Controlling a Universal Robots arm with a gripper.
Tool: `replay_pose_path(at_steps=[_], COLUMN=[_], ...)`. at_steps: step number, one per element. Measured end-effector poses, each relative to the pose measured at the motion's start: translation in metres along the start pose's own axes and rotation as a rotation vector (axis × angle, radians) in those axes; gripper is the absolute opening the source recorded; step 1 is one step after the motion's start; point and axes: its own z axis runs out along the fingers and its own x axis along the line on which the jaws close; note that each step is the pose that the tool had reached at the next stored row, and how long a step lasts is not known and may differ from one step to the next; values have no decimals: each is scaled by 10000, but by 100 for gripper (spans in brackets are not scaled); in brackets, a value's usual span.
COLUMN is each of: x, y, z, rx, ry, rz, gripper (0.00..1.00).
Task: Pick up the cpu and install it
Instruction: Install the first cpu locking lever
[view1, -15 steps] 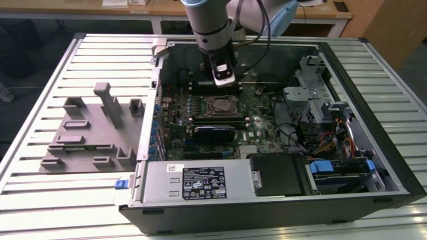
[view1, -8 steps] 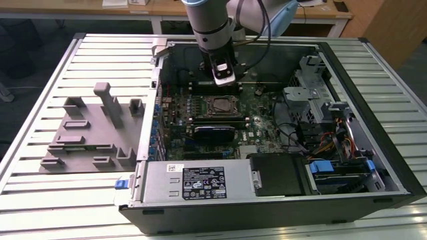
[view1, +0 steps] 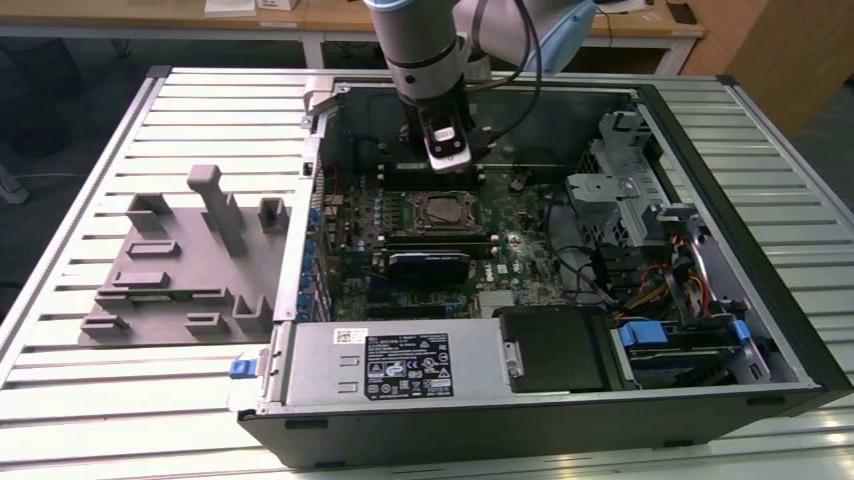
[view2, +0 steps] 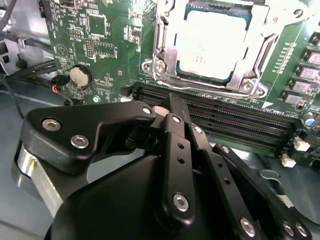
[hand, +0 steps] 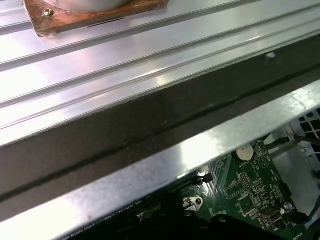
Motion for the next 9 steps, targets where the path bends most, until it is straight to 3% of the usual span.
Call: replay_pose_path(at_steps=[9], x=[-12], y=[-26], z=[-2], rx=[337], ry=[-92], rz=[-90], gripper=[11])
